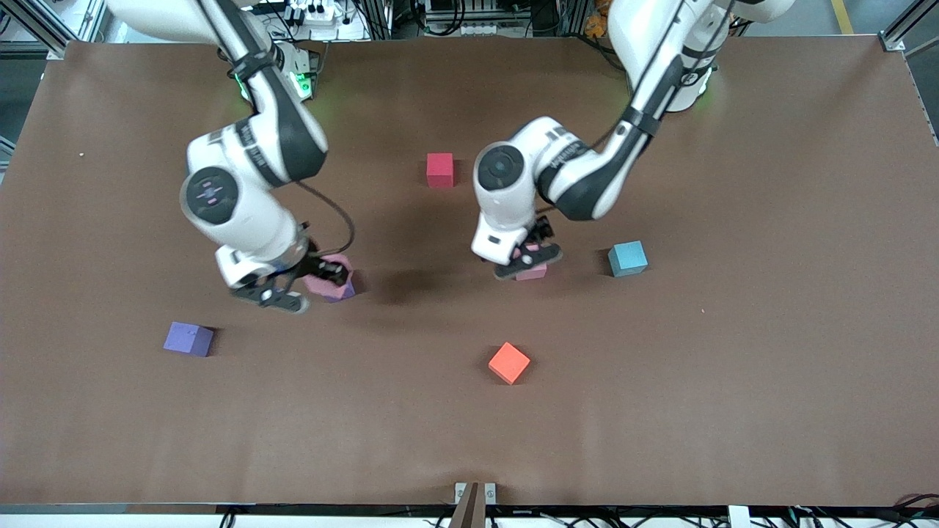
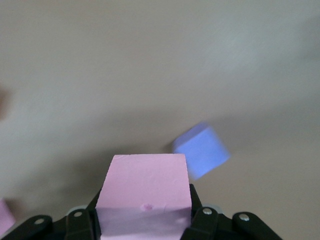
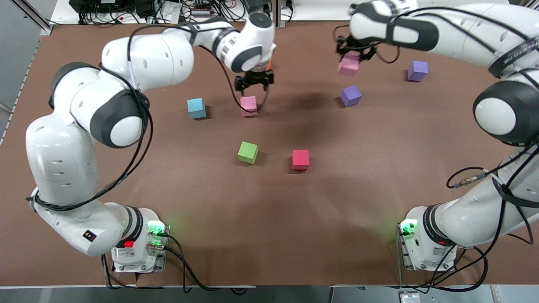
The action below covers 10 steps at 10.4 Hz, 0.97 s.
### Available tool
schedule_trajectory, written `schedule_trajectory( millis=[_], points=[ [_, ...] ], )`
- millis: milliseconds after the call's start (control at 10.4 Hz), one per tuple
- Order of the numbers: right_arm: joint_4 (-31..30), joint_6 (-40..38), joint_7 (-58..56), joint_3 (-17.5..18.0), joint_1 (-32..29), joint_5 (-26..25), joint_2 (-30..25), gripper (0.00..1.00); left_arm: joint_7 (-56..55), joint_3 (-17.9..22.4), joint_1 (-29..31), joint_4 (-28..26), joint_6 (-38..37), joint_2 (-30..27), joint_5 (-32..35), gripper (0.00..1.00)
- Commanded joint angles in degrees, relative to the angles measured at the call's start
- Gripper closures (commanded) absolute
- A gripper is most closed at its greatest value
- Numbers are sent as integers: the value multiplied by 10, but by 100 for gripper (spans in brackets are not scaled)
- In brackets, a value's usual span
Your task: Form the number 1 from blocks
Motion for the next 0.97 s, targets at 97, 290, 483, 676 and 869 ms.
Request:
schedule_trajectory(
  millis=[97,290,483,676,869],
  points=[
    [-64,63,127,-1,118,-13,-14,48,6,-14,17,-63,78,-24,18,0],
    [-100,115,163,0,164,-10,-10,48,7,-21,20,-97,109,-45,14,0],
    [-142,153,164,22,174,-9,-11,48,34,-22,21,-106,119,-29,15,0],
    [-162,155,164,24,191,-9,-8,48,71,-22,32,-132,122,-33,15,0],
    [-166,156,165,24,213,-8,17,48,77,-22,37,-132,149,-27,9,0]
  ],
)
